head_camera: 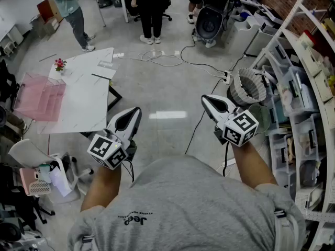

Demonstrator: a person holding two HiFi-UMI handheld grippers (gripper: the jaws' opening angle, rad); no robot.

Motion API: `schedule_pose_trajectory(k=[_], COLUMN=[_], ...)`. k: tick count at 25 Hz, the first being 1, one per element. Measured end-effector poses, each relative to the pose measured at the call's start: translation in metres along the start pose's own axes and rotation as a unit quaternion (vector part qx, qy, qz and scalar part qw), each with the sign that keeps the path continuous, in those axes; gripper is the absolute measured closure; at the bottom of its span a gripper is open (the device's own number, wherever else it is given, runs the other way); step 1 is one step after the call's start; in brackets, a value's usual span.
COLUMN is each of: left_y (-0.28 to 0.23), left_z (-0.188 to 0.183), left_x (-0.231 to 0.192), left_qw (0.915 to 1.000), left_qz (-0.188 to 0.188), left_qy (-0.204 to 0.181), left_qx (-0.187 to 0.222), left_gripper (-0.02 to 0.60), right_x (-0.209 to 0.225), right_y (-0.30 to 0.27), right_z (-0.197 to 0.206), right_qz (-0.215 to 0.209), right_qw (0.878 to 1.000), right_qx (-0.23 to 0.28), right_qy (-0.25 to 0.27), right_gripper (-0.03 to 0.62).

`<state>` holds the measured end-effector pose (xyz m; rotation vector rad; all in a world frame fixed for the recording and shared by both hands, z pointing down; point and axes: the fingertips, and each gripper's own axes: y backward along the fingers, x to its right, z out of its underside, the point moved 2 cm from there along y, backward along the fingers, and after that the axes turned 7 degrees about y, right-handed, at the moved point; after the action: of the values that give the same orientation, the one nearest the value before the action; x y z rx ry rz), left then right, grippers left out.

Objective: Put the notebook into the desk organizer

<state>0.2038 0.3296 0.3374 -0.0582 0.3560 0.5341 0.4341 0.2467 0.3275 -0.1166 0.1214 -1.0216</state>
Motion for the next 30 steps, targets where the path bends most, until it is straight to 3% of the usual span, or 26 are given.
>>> schedule_pose_trajectory(k=[4,15,16,17,18,20,22,30], left_y=[-0.001,-0.009,-0.012,-0.016,-0.020,-0.027,-0.033,-0.064], left_z=[0.000,0.000,0.002,0.003,0.004,0.006,0.008,0.016], left_x=[-0.001,0.004,0.006,0.009,0.012,0.016,0.022,0.057], left_qw=[1.0000,0.9999,0.9998,0.9995,0.9993,0.9991,0.9990,0.9993], left_qz=[0.001,0.013,0.021,0.029,0.033,0.034,0.030,0.018], left_qy=[0.002,-0.002,-0.002,-0.004,-0.008,-0.017,-0.022,-0.025], left_qx=[0.000,-0.001,-0.005,-0.010,-0.014,-0.019,-0.024,-0.020], left_gripper=[0.531,0.532,0.493,0.293,0.215,0.136,0.110,0.106], right_x=[0.003,0.011,0.011,0.011,0.012,0.016,0.022,0.055], right_y=[-0.002,0.001,0.002,0.002,0.003,0.005,0.009,0.039], right_z=[0.003,0.002,0.003,0.003,0.003,0.003,0.003,0.005], right_qz=[-0.004,0.002,-0.001,-0.004,-0.006,-0.009,-0.013,-0.032], right_qw=[1.000,1.000,1.000,1.000,1.000,1.000,1.000,0.999], right_qx=[0.009,0.015,0.014,0.014,0.014,0.015,0.017,0.019], right_qy=[-0.028,-0.019,-0.017,-0.016,-0.014,-0.013,-0.013,-0.006], right_gripper=[0.592,0.592,0.591,0.592,0.591,0.592,0.591,0.591])
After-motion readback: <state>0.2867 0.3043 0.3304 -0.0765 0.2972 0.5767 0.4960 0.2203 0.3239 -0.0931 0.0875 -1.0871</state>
